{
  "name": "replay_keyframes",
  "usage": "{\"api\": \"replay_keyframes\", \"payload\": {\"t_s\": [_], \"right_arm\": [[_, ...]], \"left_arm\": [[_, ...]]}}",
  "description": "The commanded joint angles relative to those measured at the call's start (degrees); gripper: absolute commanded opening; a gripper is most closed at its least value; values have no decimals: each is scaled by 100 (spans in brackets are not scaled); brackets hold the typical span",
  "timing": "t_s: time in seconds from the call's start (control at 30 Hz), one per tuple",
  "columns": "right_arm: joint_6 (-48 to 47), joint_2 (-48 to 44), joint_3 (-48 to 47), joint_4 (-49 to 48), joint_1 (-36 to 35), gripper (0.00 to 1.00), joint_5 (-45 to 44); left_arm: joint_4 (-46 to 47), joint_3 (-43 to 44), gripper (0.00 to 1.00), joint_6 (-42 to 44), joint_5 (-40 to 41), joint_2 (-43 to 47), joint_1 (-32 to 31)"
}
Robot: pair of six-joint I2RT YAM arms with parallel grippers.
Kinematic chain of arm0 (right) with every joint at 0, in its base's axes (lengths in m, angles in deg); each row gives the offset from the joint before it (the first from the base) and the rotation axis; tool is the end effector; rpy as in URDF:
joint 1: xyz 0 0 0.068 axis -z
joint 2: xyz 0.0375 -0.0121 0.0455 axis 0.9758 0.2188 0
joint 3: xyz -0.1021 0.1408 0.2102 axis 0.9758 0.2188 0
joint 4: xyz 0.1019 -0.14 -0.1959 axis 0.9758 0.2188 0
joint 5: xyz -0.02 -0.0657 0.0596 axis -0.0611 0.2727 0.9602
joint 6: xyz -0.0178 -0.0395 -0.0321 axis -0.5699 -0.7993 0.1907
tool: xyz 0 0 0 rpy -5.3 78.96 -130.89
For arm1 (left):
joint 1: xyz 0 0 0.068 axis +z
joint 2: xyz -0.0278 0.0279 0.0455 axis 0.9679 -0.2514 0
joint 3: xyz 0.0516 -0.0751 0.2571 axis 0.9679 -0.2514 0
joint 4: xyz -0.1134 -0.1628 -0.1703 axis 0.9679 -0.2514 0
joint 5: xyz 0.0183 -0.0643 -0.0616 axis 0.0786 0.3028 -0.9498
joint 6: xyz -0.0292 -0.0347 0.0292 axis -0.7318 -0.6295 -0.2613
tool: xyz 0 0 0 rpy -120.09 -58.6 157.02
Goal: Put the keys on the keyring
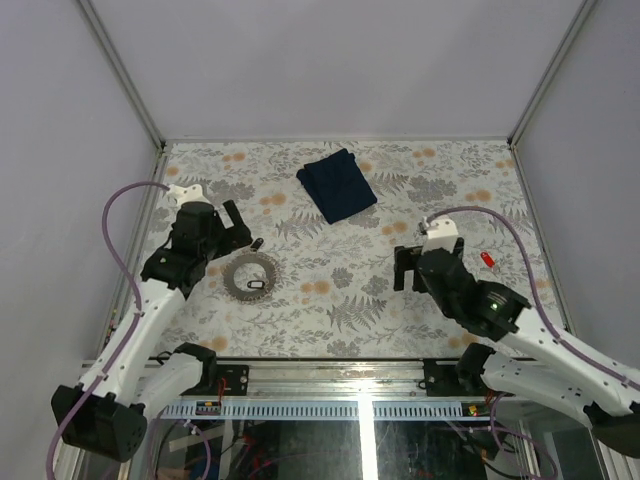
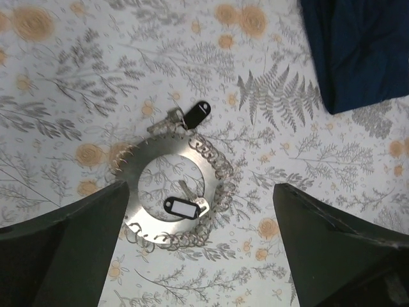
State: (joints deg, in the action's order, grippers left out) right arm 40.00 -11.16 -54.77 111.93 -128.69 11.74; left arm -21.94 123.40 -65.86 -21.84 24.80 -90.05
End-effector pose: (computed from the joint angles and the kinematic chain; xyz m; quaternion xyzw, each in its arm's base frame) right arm 0.1133 0.1088 0.3028 -0.0256 0.8380 0.0988 0.5361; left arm 0.1900 -0.0422 0.3052 -0.1469 0.8735 -0.0813 0.4570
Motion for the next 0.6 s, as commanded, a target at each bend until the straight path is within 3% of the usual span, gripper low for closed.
{"api": "replay_keyframes", "payload": {"t_s": [0.0,0.2,0.33,0.57], "right_arm": [[144,704,-352,-311,7,100,855],[298,1400,-306,-675,2,94,1718],[309,1563,-232,-777,3,86,1964],[366,1447,-60,-822,10,79,2125]], "left_arm": [[179,-45,100,-310,-520,-513,-42],[356,-378,99,-875,250,-1146,-1152],[405,-132,89,-849,330,-1972,-1631],[277,393,77,-674,831,-3076,-1858]]}}
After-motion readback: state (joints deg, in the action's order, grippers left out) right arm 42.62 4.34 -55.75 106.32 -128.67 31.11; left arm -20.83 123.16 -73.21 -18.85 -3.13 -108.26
